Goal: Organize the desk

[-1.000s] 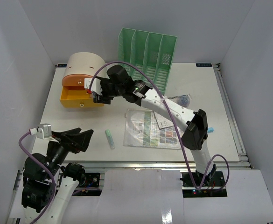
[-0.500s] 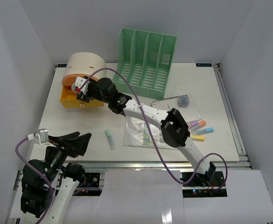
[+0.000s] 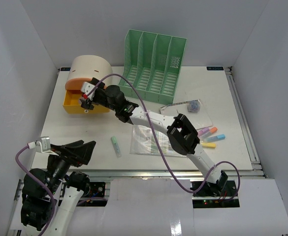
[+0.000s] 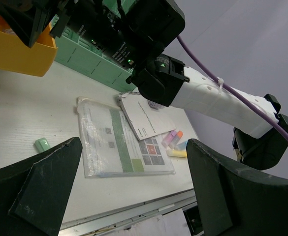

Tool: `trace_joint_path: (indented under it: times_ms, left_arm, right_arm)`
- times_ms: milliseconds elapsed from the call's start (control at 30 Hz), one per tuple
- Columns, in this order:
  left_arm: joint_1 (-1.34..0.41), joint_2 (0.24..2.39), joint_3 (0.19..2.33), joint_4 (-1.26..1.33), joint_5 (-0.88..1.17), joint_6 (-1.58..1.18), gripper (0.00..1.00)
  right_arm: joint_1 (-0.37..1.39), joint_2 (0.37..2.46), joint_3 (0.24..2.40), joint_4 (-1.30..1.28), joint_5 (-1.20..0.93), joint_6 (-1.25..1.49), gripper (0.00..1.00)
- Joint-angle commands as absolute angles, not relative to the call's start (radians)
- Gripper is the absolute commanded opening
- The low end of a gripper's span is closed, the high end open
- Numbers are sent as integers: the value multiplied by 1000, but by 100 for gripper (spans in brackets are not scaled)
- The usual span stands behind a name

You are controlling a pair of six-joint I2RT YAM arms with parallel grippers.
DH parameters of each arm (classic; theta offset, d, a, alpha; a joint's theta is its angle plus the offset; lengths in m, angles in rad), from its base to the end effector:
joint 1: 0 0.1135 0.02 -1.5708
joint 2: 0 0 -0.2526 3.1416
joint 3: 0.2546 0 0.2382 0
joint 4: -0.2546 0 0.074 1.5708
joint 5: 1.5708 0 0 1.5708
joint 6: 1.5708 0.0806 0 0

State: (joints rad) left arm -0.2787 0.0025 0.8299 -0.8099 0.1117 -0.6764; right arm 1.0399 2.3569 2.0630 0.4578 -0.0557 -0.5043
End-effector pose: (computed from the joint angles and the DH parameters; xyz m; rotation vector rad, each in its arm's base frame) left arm 0.0296 -0.0178 0.3271 -0.2286 1.5991 -0.8344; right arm 0.2944 0.5103 0.3078 -1.0267 0.9873 0.4824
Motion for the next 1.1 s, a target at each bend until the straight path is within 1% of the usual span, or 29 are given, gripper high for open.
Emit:
trace_joint_path:
  times_ms: [0,133,267,300,433,467,533,567,633,733,767,900,1067]
  left_arm:
    - [-276,-16,830,-795,122,-687,98]
    - [-278,-6,825,-779,136,-674,98]
    - [-278,35,810,-753,172,-658,98]
    - [-278,40,802,-744,181,-657,98]
    - [-278,56,759,-683,220,-661,98]
    - [-278,59,742,-673,229,-663,98]
    - [-277,63,720,-652,239,-668,98]
    - [-277,63,711,-643,243,-669,98]
    - [-276,64,691,-628,251,-676,98]
    - [-277,67,665,-608,265,-685,98]
    - [-278,67,654,-604,273,-687,98]
    - [-278,84,641,-588,292,-693,98]
    - [-278,88,635,-588,302,-696,98]
  right_arm:
    - [1017,2185,2044,448,-71,-505,91]
    - [953,2061,2054,193,-147,-488,90]
    - [792,1948,1962,-87,-278,-442,90]
    - [760,1920,1916,-128,-284,-439,90]
    - [598,1723,1599,-208,-251,-398,90]
    - [547,1692,1493,-209,-202,-379,90]
    - [485,1626,1379,-217,-126,-340,90]
    - [450,1600,1358,-216,-99,-321,90]
    - [357,1546,1243,-211,-42,-231,90]
    - [257,1544,1188,-233,137,-79,90]
    - [233,1550,1181,-239,160,-46,90]
    - [159,1588,1156,-237,129,52,90]
    - [148,1656,1175,-234,61,103,90]
